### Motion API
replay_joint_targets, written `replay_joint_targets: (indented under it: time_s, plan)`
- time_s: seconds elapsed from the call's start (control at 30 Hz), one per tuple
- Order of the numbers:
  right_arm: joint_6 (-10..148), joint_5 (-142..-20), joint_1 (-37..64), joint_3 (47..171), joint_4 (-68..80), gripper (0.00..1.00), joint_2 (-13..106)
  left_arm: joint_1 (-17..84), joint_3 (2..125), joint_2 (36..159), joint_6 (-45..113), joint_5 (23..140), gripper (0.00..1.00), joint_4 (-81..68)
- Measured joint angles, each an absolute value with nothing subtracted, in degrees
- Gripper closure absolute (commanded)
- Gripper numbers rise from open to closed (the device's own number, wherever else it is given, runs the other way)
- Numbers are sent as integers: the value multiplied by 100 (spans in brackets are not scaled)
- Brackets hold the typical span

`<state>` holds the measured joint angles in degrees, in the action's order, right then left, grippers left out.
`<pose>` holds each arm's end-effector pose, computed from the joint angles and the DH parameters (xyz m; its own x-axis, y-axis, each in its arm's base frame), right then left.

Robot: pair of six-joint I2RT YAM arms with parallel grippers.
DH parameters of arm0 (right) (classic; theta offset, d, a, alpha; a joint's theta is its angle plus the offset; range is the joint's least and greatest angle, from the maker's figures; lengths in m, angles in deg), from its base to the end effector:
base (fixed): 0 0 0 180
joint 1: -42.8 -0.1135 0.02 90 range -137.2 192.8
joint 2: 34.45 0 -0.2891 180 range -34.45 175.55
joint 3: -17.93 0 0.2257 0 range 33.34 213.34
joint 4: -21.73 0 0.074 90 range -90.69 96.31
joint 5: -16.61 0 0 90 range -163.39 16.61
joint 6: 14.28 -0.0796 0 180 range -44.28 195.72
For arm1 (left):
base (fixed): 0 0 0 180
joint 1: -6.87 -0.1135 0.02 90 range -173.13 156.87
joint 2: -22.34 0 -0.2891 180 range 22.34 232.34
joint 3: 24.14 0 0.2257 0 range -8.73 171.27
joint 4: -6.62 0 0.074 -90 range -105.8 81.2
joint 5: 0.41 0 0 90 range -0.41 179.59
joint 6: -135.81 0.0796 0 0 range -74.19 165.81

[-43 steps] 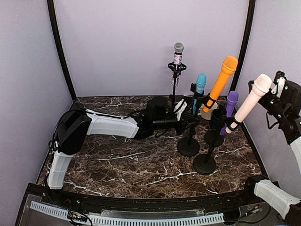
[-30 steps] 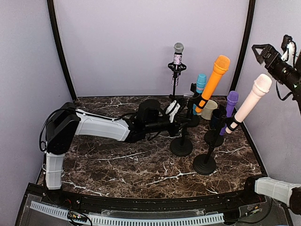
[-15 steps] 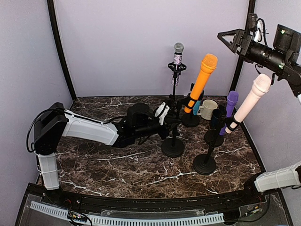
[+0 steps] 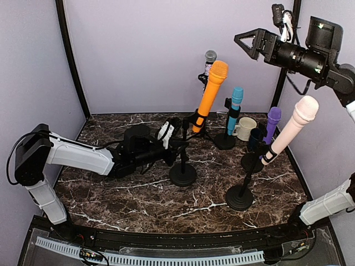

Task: Remove the microphone from the stand
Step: Place the microphone stand with the microphone at the center of the board.

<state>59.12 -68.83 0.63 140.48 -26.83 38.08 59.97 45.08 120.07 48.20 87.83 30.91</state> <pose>0.1758 0.1507 0.5661 -0.1563 0.2427 -0.9574 -0.5903 0.7543 0.2875 0.2444 -0.3296 0.2809 -0.0100 0.0828 -0.9965 0.8188 0.5727 0.0393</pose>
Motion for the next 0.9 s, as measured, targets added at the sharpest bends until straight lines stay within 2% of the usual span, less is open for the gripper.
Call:
replay_joint_targets:
  time_s: [0.17,0.43,0.7,0.9]
  plan:
    - [5958,-6455,52,14045,-2679,1,3756,5973,4250,11707,4816,8831,100,3008]
    - [5917,-6614,-214,14655,-2803,2,3965,5973,3994,11441,4812,8855,100,2957]
    - [6148,-6024,-1736,14891,-2834,2,4252,5946,3651,11052,4718,8925,100,2859]
    - [6284,-5251,-2857,13857,-2414,2,4022,5877,3257,10654,4556,9021,100,2842]
